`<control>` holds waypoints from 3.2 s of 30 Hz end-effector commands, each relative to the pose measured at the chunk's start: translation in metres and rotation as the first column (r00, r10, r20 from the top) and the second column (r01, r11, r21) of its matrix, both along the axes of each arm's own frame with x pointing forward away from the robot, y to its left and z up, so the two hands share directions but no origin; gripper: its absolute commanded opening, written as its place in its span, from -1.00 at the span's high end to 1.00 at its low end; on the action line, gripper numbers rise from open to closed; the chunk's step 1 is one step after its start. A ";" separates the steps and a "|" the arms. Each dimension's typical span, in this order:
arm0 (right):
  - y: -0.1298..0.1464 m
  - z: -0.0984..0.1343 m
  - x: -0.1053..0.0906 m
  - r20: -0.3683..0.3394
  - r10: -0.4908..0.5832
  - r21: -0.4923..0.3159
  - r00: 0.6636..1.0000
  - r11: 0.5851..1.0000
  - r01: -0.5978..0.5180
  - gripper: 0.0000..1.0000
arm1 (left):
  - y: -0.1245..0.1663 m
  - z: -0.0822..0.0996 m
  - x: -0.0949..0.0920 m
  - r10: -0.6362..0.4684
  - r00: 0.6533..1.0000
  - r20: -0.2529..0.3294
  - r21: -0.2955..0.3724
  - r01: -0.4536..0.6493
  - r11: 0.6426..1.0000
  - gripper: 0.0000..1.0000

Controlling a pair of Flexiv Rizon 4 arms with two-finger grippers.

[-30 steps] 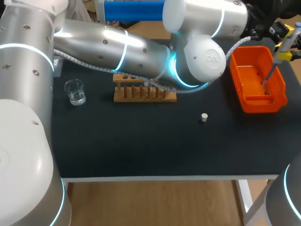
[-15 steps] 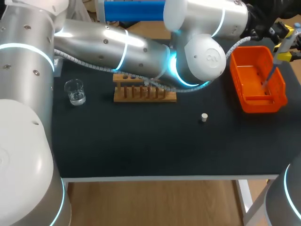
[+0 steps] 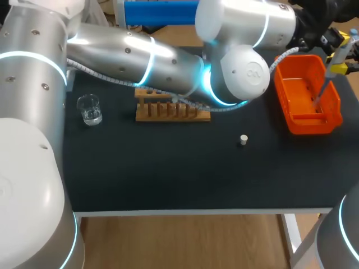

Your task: Invert the test tube, pick up the pipette, mount the tip to pipette, aspirate from beaker and dispense into the tube, eject the tip, return the pipette, and cap with the stopper.

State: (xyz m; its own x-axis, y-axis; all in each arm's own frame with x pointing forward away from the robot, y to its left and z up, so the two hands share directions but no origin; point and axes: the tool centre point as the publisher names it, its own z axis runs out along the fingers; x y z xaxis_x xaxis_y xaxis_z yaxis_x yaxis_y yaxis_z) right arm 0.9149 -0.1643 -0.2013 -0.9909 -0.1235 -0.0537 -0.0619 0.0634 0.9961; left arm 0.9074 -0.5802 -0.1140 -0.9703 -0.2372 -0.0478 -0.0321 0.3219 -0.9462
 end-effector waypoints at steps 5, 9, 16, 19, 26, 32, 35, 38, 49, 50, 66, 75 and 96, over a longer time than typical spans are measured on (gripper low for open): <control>0.000 0.009 0.000 0.000 0.004 -0.002 1.000 1.000 -0.004 1.00 | -0.006 -0.017 0.006 -0.017 1.000 0.004 -0.008 0.017 1.000 1.00; 0.000 0.009 0.000 0.000 0.004 -0.002 1.000 1.000 -0.004 1.00 | -0.007 -0.019 0.006 -0.022 1.000 0.006 0.011 0.022 1.000 1.00; 0.000 0.009 0.000 0.000 0.004 -0.002 1.000 1.000 -0.004 1.00 | -0.003 -0.022 0.006 -0.010 1.000 0.002 -0.001 0.010 1.000 1.00; 0.000 0.009 0.000 0.000 0.004 -0.002 1.000 1.000 -0.004 1.00 | -0.001 -0.019 0.006 0.000 1.000 0.007 -0.018 0.000 1.000 1.00; 0.000 0.009 0.000 0.000 0.004 -0.002 1.000 1.000 -0.004 1.00 | 0.007 -0.001 0.009 0.032 0.999 0.036 -0.057 -0.030 0.998 1.00; 0.000 0.009 0.000 0.000 0.004 -0.002 1.000 1.000 -0.004 1.00 | 0.011 0.019 0.011 0.034 0.998 0.059 -0.076 -0.029 0.997 1.00; 0.000 0.009 0.000 0.000 0.004 -0.002 1.000 1.000 -0.004 1.00 | 0.012 0.027 0.012 0.017 0.998 0.063 -0.073 -0.012 0.997 1.00; 0.000 0.009 0.000 0.000 0.004 -0.002 1.000 1.000 -0.004 1.00 | 0.014 0.033 0.012 0.005 0.998 0.065 -0.070 0.000 0.998 -0.68; 0.000 0.009 0.000 0.000 0.004 -0.002 1.000 1.000 -0.004 1.00 | 0.034 0.042 0.015 -0.133 0.990 0.038 -0.037 0.134 0.990 -1.00; 0.000 0.009 0.000 0.000 0.004 -0.002 1.000 1.000 -0.004 1.00 | 0.036 0.042 0.015 -0.132 0.991 0.037 -0.037 0.134 0.990 -1.00; 0.000 0.009 0.000 0.000 0.004 -0.002 1.000 1.000 -0.004 1.00 | 0.100 0.037 0.008 -0.222 0.975 0.002 -0.106 0.221 0.970 -1.00; 0.000 0.009 0.000 0.000 0.004 -0.002 1.000 1.000 -0.004 1.00 | 0.138 0.028 -0.003 -0.274 0.962 -0.004 -0.145 0.270 0.952 -1.00; 0.000 0.009 0.000 0.000 0.004 -0.002 1.000 1.000 -0.004 1.00 | 0.214 -0.017 -0.036 -0.182 0.983 -0.001 -0.231 0.177 0.957 -1.00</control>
